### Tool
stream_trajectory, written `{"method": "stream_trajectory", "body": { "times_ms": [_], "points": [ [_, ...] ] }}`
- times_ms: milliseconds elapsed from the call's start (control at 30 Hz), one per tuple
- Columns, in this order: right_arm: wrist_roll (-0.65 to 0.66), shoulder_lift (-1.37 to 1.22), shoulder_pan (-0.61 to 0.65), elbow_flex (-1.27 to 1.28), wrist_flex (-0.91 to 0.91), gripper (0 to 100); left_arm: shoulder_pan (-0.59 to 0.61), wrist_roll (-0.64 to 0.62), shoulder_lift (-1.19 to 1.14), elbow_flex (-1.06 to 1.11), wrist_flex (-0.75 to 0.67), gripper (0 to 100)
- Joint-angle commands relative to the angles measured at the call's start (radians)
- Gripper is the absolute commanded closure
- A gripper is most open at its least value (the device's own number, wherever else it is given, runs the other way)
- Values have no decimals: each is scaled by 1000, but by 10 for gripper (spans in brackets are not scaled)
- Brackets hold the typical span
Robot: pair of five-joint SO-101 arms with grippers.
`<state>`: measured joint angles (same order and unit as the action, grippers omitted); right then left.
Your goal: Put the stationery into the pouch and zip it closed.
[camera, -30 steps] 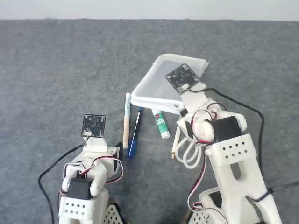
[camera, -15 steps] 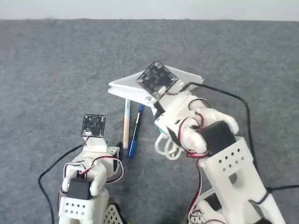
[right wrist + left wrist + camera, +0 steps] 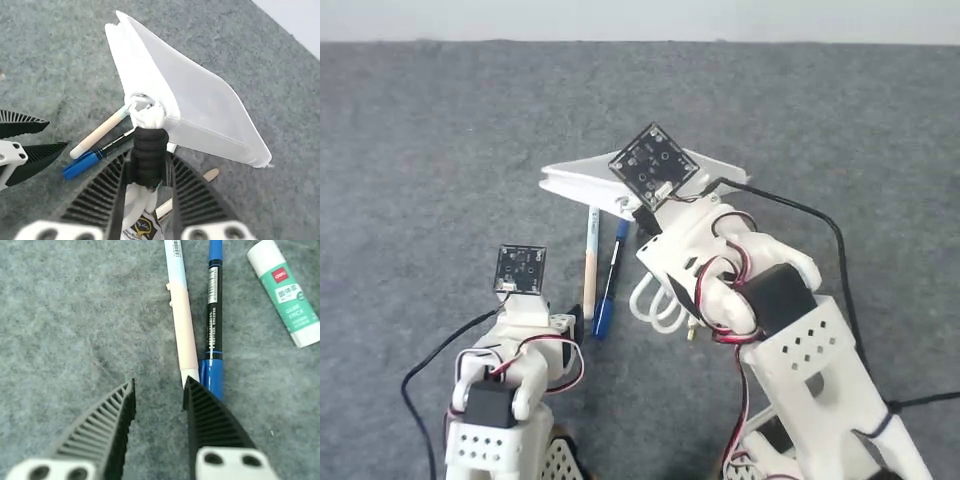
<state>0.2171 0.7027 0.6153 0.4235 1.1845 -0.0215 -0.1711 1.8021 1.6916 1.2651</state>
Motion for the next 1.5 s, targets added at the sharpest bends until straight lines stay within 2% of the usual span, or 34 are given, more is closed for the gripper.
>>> {"method": "stream_trajectory", "body": {
  "times_ms": [0,300,400,667,933,1133,1300,1467],
  "points": [
    [-32,53,1,3,-19,991,5,-9,26,-7,2,852],
    [-25,341,1,259,-145,991,-8,-9,26,-7,2,852],
    [-25,412,1,336,-199,991,-55,-9,26,-7,2,852],
    [-31,437,-56,381,-232,991,-157,-9,26,-7,2,852],
    [-34,438,-97,434,-291,991,-150,-3,26,-7,2,852],
    [-32,440,-96,434,-289,991,-3,2,26,-91,3,852],
    [-32,440,-96,434,-285,991,173,100,26,-199,-8,852],
    [-32,440,-91,436,-282,991,195,115,26,-275,-94,848]
  ]
}}
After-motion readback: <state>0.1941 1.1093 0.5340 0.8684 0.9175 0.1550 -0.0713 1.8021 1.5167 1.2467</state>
